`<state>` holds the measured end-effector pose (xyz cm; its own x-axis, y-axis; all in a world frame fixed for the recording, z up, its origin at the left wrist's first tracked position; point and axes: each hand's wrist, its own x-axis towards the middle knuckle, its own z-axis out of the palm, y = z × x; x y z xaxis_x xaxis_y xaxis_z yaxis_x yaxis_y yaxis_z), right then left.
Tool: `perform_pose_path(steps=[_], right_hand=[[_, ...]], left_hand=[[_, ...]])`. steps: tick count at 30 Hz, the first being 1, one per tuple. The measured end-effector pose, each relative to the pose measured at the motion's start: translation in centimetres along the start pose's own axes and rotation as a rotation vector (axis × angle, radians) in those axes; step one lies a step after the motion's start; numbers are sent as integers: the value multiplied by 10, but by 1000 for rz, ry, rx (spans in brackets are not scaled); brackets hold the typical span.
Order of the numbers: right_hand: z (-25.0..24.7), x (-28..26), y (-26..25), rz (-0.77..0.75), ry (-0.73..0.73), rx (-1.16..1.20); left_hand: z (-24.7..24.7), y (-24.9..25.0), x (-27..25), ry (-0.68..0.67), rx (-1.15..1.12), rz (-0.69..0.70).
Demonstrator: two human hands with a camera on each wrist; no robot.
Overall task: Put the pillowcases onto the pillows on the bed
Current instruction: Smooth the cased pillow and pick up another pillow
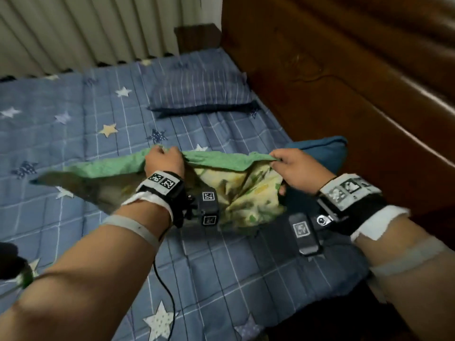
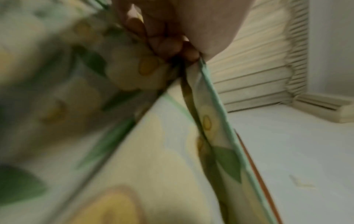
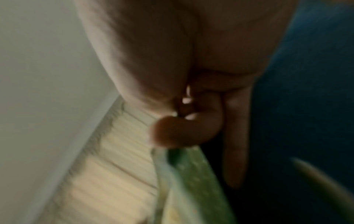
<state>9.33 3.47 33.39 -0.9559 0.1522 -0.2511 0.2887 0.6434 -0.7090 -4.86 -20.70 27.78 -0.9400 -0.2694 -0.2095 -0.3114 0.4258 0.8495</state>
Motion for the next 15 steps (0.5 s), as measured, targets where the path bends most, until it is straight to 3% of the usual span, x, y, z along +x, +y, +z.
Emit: perform_pose_path(steps=[1, 3, 5, 7, 9, 12, 15], right_hand=[[-10, 2, -12, 10, -75, 59], [-30, 15, -22, 38, -52, 162], [-42, 36, -9, 94, 122, 208], [-44, 54, 14, 218, 311, 226], [-33, 61, 38, 338, 420, 269], [14, 63, 88, 489, 317, 225], [80, 51, 135, 553, 115, 376]], left_hand=[[-6, 14, 5, 31, -6, 18], [-8, 41, 11, 2, -48, 144], [0, 54, 8, -194, -163, 274], [14, 53, 7, -390, -259, 282], [25, 36, 0, -469, -212, 247], [38, -15, -10, -575, -73, 163], [52, -83, -22, -647, 99, 16]])
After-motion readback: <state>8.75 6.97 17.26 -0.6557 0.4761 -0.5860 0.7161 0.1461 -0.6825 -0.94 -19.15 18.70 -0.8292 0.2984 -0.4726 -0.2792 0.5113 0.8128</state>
